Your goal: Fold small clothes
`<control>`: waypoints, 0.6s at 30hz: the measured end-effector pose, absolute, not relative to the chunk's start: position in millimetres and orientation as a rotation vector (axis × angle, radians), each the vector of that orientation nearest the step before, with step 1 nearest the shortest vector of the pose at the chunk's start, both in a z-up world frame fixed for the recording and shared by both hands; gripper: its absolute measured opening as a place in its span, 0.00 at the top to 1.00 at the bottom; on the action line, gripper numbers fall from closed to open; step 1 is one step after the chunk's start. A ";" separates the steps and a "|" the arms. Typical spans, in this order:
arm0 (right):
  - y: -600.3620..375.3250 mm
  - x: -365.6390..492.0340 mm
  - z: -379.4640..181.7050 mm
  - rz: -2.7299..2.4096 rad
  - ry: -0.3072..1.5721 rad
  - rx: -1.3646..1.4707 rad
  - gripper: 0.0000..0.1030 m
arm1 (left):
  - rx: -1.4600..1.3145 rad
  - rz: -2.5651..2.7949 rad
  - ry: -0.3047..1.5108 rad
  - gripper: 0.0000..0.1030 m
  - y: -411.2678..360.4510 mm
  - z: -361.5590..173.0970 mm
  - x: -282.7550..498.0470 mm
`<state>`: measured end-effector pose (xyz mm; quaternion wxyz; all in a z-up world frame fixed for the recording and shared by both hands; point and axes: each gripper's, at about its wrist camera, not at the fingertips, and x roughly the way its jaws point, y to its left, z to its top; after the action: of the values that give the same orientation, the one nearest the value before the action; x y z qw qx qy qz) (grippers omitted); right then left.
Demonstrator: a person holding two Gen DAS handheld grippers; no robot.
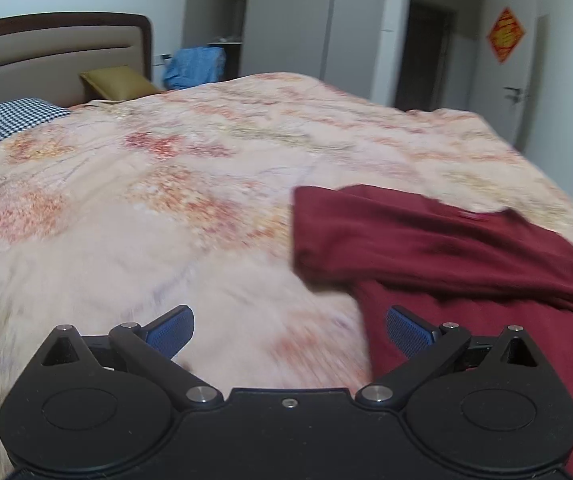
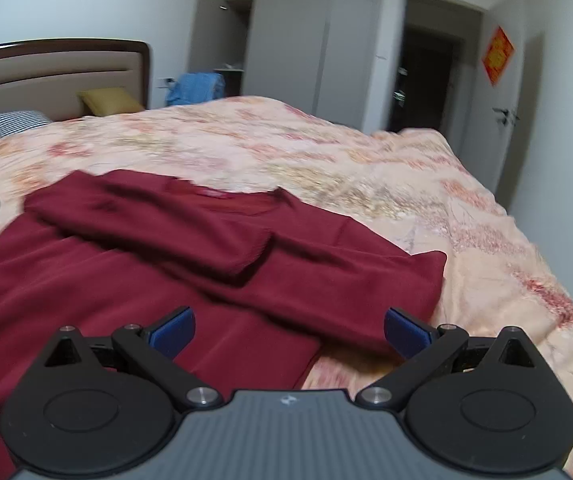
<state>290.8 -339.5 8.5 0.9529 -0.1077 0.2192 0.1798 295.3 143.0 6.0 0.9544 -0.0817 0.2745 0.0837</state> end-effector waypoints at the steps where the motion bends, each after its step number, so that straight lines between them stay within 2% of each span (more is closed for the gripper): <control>1: -340.3 277.8 10.0 0.379 0.436 -0.230 0.00 | -0.170 0.146 0.556 0.01 137.5 6.1 283.2; 6: -340.1 221.5 6.0 0.430 0.463 -0.244 0.00 | -0.221 0.006 0.563 0.01 114.3 -1.5 224.0; 14: -358.7 151.7 -21.2 0.496 0.627 -0.034 0.01 | -0.215 -0.125 0.667 0.01 89.4 -36.2 157.9; 16: -364.1 138.1 -26.7 0.500 0.655 0.019 0.08 | -0.229 -0.131 0.681 0.05 87.8 -42.7 148.9; 18: -366.3 128.8 -29.2 0.504 0.674 0.031 0.30 | -0.264 -0.140 0.689 0.15 89.4 -44.1 143.3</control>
<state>128.8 -366.3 -29.2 0.9127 0.0150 0.3269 0.2446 143.3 89.4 -44.1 0.9303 -0.1291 0.3365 -0.0686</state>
